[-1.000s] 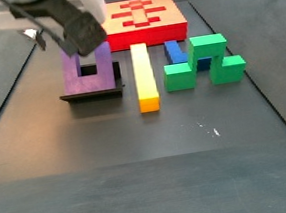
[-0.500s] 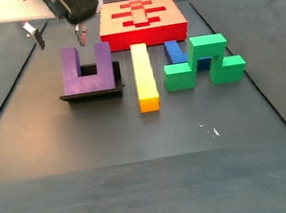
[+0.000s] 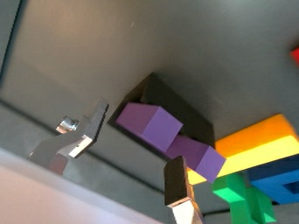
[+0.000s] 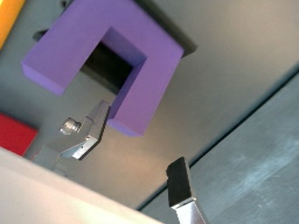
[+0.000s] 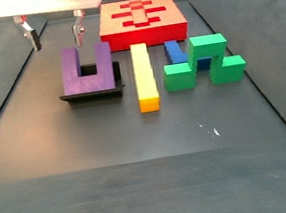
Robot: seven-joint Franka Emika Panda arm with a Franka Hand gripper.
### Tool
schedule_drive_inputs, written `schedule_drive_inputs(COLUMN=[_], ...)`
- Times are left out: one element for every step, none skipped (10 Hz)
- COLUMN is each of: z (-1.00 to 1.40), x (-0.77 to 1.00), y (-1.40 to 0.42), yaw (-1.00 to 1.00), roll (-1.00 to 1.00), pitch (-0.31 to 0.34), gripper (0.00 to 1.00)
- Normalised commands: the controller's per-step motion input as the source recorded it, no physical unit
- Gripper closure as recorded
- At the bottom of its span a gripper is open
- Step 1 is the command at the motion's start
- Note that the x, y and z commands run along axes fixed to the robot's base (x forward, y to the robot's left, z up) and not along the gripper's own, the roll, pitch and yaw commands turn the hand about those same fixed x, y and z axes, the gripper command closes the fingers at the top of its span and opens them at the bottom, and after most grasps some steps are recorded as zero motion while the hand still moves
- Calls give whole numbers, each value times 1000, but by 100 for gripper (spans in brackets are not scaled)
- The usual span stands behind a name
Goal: Pick up the purple object. Move up. Place the purple object on the fixture. Regrasp the purple object. Move to above the board. Insert the purple object.
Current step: Regrasp the purple object.
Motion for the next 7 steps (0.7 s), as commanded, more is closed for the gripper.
schedule_drive_inputs(z=[-60, -97, -100, -106, -109, -120, -143], x=[0, 0, 63, 77, 71, 17, 0], y=[0, 0, 0, 0, 0, -29, -191], yaw=[126, 131, 186, 206, 223, 226, 240], roll=[1000, 1000, 1000, 1000, 1000, 1000, 1000], pitch=[0, 0, 0, 0, 0, 0, 11], gripper=[0, 0, 0, 0, 0, 0, 0])
